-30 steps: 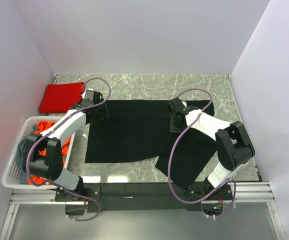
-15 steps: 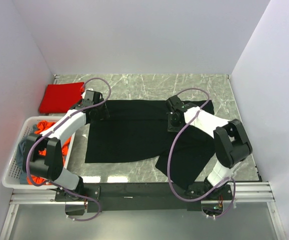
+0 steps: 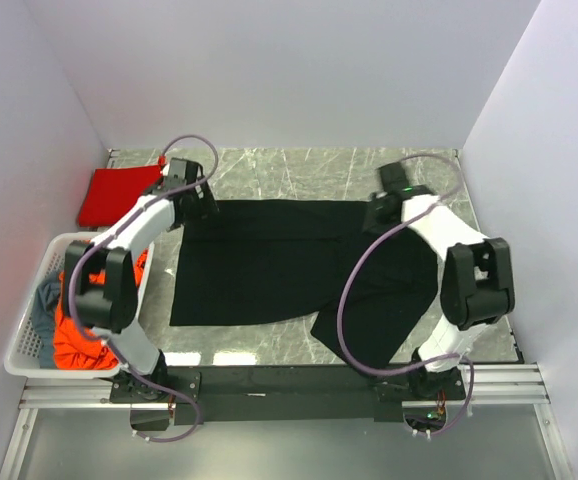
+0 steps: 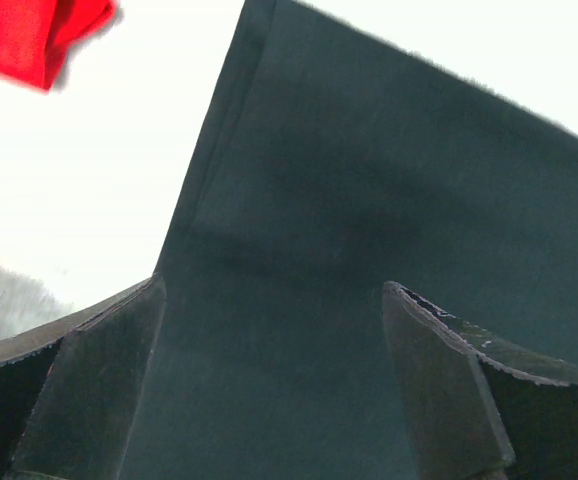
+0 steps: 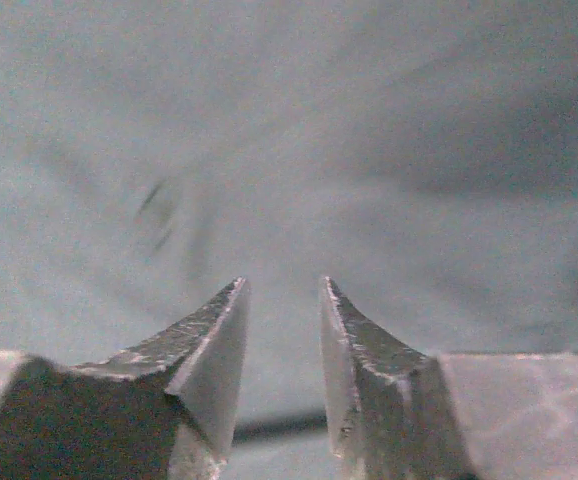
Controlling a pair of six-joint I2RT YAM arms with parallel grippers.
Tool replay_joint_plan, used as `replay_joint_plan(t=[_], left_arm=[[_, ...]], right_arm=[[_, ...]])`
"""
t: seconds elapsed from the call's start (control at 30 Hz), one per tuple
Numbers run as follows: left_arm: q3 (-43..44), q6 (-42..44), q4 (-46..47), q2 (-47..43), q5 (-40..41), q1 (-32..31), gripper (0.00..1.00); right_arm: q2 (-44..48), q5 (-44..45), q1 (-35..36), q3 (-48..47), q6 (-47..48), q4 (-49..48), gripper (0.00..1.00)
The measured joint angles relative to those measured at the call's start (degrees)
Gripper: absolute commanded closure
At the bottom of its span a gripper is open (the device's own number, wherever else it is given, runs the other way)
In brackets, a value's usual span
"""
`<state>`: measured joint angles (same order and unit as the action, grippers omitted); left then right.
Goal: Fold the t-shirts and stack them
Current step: Fold the tshirt
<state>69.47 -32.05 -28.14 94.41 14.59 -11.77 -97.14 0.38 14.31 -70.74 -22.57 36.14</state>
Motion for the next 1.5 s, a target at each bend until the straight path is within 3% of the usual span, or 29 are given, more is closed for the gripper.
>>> replay_joint_plan(t=[0.2,0.37,0.57,0.8,0.9,1.0,1.17,1.5], left_arm=[[9.7,-1.03,-0.22,10.82,-1.75,1.9,0.16],[15.1,-1.49,-1.18,18.16,-2.78,2.27,0.21],[17.25,-1.64,-1.9,22.23,-2.99,2.71,0.23],[18.25,-1.81,-2.14,24.98,-3.19,3.93,0.28],[18.69,-1.88,-2.12,25.33,-3.48,4.37,0.32],[19.02,-2.21,-2.23,25.57,-3.91,4.85,0.34],[21.31,-2.97,-3.1,27.15,-5.03,5.88,0.4],[30.32,-3.85,-5.97,32.81,-6.91,6.62,0.43]], right_arm=[[-0.22,-0.57,-16.68,-2.6,1.29,-2.95,0.54],[-3.3,-3.32,-25.27,-5.51,1.27,-5.62,0.54],[-11.3,-7.67,-30.27,-8.5,0.98,-8.41,0.5],[-19.93,-12.63,-30.97,-12.74,1.01,-9.11,0.5],[-21.59,-14.05,-30.97,-14.08,1.01,-9.09,0.54],[-23.04,-14.84,-30.97,-15.82,0.83,-8.81,0.68],[-24.81,-15.28,-31.32,-17.38,-0.24,-8.9,1.0],[-26.34,-14.56,-33.0,-20.28,-2.47,-8.02,1.0]])
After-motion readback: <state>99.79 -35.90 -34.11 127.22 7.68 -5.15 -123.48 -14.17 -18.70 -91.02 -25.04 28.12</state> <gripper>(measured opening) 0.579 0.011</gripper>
